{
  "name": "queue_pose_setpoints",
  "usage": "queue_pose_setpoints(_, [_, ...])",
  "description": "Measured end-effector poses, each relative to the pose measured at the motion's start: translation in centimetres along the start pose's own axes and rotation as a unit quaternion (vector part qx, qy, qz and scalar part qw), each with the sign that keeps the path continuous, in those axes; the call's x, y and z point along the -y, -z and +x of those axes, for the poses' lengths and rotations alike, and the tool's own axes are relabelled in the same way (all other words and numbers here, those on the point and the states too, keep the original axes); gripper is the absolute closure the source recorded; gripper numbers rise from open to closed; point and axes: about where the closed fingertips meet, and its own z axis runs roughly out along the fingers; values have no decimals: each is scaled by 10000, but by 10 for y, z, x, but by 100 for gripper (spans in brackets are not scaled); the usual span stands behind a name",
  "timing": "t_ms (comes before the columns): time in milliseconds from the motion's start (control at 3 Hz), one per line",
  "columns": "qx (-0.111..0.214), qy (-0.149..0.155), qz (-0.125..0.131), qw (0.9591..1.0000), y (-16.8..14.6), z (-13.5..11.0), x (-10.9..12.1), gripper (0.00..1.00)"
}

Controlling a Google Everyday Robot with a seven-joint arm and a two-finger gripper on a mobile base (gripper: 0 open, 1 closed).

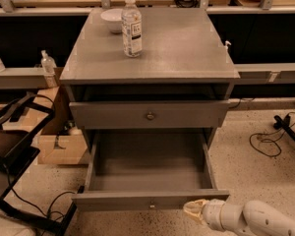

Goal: Close middle drawer

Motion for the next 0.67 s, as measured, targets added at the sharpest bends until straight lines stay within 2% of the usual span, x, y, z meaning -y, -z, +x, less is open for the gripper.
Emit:
queue_pose_setpoints(333, [108,115,-85,9998,-34,-25,21,100])
queue_pose_setpoints(667, [108,115,-85,9998,-33,-24,18,100])
